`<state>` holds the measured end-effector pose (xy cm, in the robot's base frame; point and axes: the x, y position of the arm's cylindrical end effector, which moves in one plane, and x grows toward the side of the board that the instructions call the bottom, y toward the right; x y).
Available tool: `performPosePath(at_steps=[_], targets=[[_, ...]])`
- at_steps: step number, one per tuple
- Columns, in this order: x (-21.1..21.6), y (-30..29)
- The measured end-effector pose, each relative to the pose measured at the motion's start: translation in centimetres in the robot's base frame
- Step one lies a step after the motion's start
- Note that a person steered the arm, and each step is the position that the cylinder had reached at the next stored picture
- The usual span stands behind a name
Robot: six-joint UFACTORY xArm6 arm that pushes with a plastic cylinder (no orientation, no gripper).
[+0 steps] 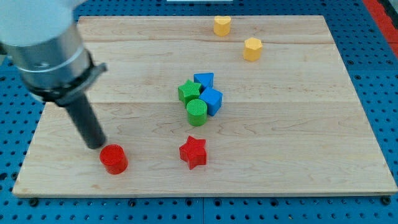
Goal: Slightly move the red circle towards right
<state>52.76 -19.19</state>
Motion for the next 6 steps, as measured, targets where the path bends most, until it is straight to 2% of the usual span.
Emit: performPosePath(at_steps=[1,2,3,4,5,6], targets=[[3.9,-2.6],[5.0,0.3],[4.8,6.1],[4.4,9.2],[5.4,10.8],[6.9,9.1]])
